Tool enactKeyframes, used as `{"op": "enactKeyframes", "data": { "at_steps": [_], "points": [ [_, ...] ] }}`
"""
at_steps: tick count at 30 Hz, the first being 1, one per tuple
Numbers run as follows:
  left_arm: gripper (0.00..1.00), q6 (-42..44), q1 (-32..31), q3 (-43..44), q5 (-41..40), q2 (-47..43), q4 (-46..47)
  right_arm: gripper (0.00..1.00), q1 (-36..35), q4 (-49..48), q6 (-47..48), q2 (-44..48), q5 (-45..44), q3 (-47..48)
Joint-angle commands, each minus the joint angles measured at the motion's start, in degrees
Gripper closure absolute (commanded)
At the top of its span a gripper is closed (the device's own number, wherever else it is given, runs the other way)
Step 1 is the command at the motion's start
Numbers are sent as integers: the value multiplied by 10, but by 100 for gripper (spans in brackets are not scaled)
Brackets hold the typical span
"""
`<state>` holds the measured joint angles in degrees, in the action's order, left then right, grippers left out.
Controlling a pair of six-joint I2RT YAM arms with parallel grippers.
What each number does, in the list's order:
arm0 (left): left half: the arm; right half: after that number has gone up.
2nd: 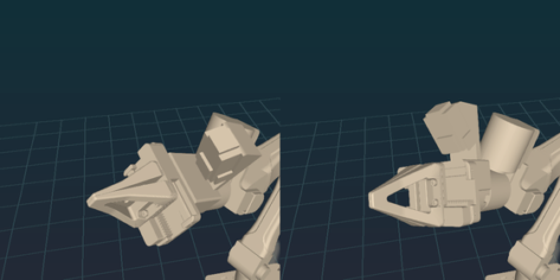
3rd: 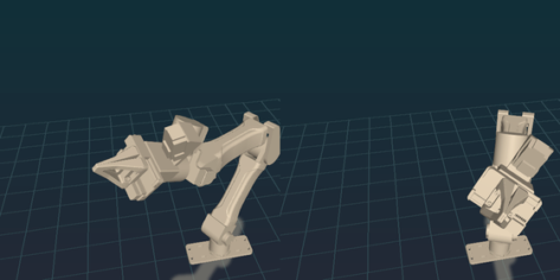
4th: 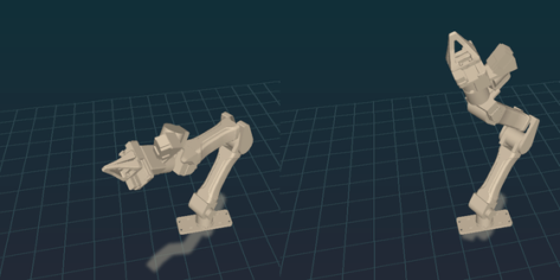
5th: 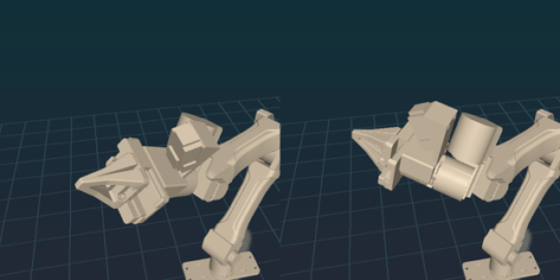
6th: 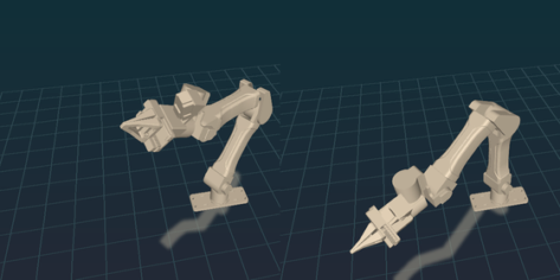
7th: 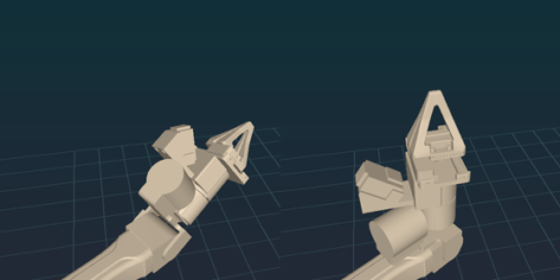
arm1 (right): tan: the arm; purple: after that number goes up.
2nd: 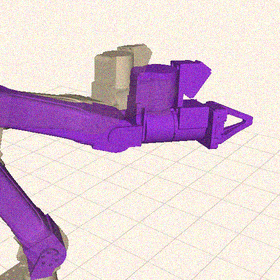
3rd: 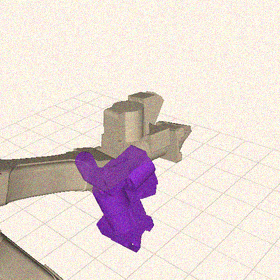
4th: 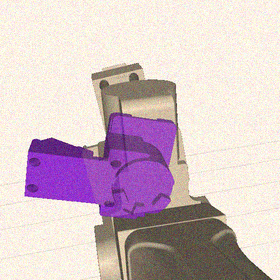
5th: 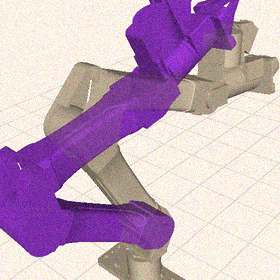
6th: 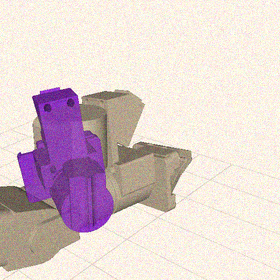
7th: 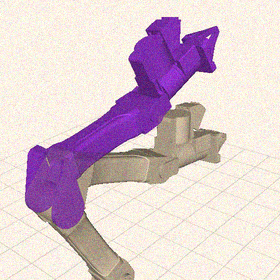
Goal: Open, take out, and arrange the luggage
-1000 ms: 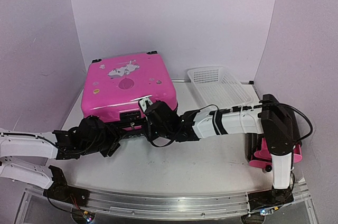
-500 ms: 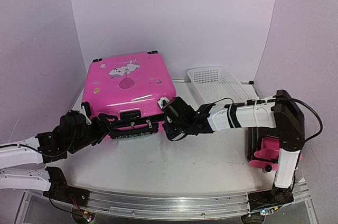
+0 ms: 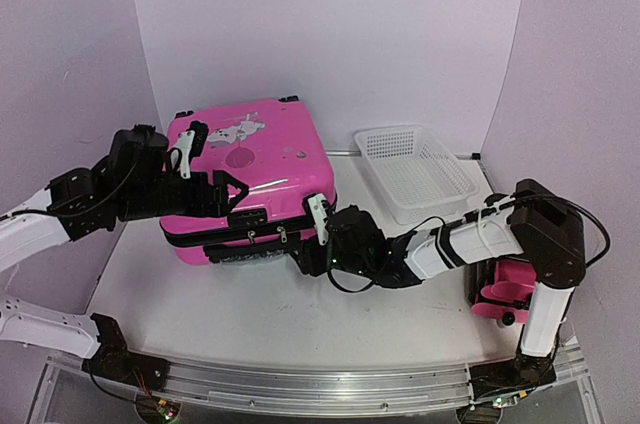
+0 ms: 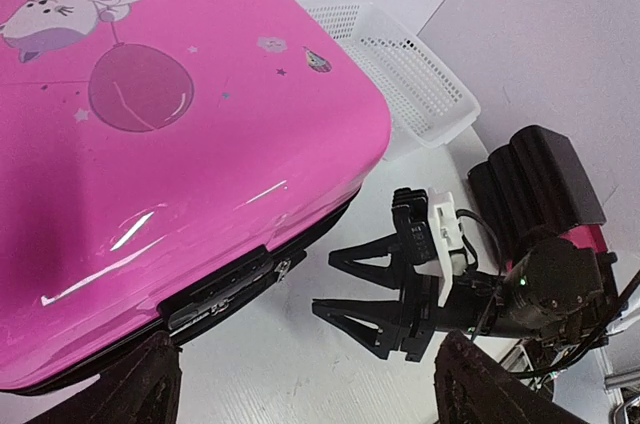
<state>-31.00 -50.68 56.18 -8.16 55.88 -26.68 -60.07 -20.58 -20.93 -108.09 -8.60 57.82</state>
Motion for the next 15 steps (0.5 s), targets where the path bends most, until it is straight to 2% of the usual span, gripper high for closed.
{"op": "enactKeyframes", "data": {
  "at_steps": [1, 5, 8, 11, 15],
  "points": [
    [11, 87, 2, 103, 18, 71, -103, 39, -21, -161, -1, 1, -93, -5],
    [10, 95, 12, 151, 30, 113, -120, 38, -43, -208, 39, -20, -138, 1],
    [9, 101, 51, 167, 72, 126, -121, 39, -48, -211, 41, -41, -154, 18],
    [9, 108, 92, 177, 125, 134, -121, 44, -59, -212, 48, -55, -179, 31],
    [9, 131, 107, 189, 129, 138, -130, 47, -65, -213, 57, -78, -207, 51]
  ]
}}
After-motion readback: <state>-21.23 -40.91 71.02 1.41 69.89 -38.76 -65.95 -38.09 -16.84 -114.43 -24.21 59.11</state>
